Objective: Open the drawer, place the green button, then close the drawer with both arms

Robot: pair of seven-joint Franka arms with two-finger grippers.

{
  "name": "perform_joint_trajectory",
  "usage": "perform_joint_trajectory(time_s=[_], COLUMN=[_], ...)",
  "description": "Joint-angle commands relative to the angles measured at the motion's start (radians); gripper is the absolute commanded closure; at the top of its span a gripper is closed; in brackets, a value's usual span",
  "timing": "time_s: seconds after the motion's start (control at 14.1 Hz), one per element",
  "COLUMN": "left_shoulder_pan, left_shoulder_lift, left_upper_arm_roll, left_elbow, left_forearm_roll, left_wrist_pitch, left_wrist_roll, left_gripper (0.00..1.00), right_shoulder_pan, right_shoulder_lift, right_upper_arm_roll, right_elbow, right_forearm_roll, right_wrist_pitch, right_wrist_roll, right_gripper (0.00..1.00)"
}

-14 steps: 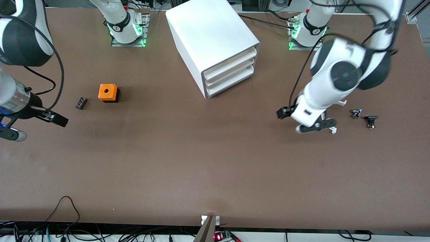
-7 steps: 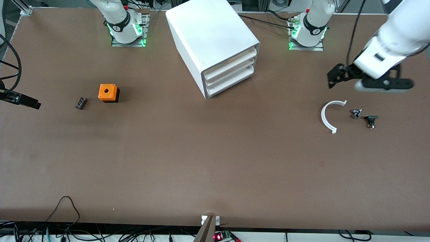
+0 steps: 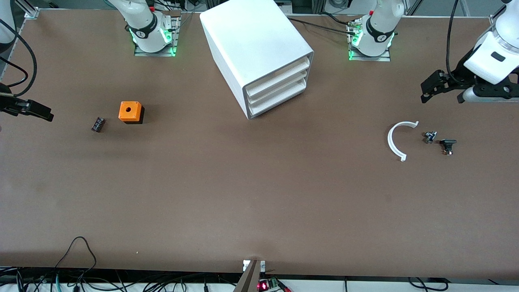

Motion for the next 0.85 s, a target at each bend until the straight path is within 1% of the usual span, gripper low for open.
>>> perform_joint_trajectory(time_s=[0.0,0.14,0.28,0.42,0.78], left_shoulder_pan=[0.029,0.039,0.040,0.037,0.040], left_shoulder_lift=[0.011,0.034,0.040,0.040,0.042], left_upper_arm_roll=[-0.004,-0.005,-0.007,-0.017,-0.016], left_elbow=[0.040,0.072,0.080,0.080,0.073], left_forearm_roll=[-0.029,-0.028,-0.029,-0.023,0.009], left_wrist_pitch=[-0.008,-0.006,-0.009,-0.022,-0.049], left_wrist_roll=[0.007,0.010,0.007,-0.001,0.022], left_gripper=[0.00,0.00,0.00,0.00,0.00], right_shoulder_pan=[-0.002,-0.004,-0.004,-0.004,-0.002], right_shoulder_lift=[-0.033,-0.048,-0.071,-0.071,-0.073], right_upper_arm_roll=[-0.002,-0.010,-0.018,-0.019,-0.018], right_elbow=[-0.039,-0.065,-0.092,-0.091,-0.091], right_forearm_roll=[0.020,0.026,0.037,0.037,0.039], right_wrist_pitch=[0.019,0.022,0.028,0.031,0.028], right_wrist_roll=[-0.014,-0.022,-0.028,-0.031,-0.030], right_gripper=[0.00,0.00,0.00,0.00,0.00])
